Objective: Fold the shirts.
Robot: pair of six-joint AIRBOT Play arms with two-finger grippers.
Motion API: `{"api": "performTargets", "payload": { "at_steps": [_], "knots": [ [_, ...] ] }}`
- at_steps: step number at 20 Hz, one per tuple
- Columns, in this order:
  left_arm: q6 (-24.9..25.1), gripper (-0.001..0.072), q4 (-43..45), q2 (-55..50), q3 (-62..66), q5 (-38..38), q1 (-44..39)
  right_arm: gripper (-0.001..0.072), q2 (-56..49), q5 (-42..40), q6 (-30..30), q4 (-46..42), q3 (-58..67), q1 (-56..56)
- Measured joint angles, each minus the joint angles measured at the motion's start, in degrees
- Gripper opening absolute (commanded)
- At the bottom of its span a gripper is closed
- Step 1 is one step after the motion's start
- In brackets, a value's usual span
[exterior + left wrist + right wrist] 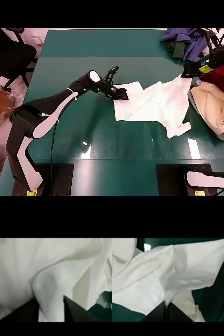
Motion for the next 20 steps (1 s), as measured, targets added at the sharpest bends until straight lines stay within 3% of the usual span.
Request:
{"api": "performTargets", "payload": {
  "at_steps": [1, 5, 8, 13, 20],
  "knots": [
    [0.1, 0.0026, -0.4, 0.0, 0.0, 0.5, -0.1, 0.0021, 0.0, 0.0, 0.0, 0.0, 0.0, 0.0],
    [0.7, 0.0023, -1.7, -0.1, 1.3, 1.2, 0.0, 0.0021, 0.0, 0.2, -0.1, 0.0, 0.0, -0.1],
    [0.7, 0.0022, -0.9, 1.7, 5.4, -2.8, 2.6, 0.002, 0.4, 1.1, -0.1, -0.8, -0.2, -0.9],
    [-5.7, 0.0023, 13.2, 15.4, 9.7, -9.4, 11.6, 0.0021, 5.6, -0.1, 0.1, -3.5, -2.6, -3.0],
    [-12.4, 0.0023, 29.2, 40.0, 10.8, -11.7, 17.9, 0.0021, 20.6, -11.1, 0.5, -4.2, -6.1, 0.1]
  ]
}}
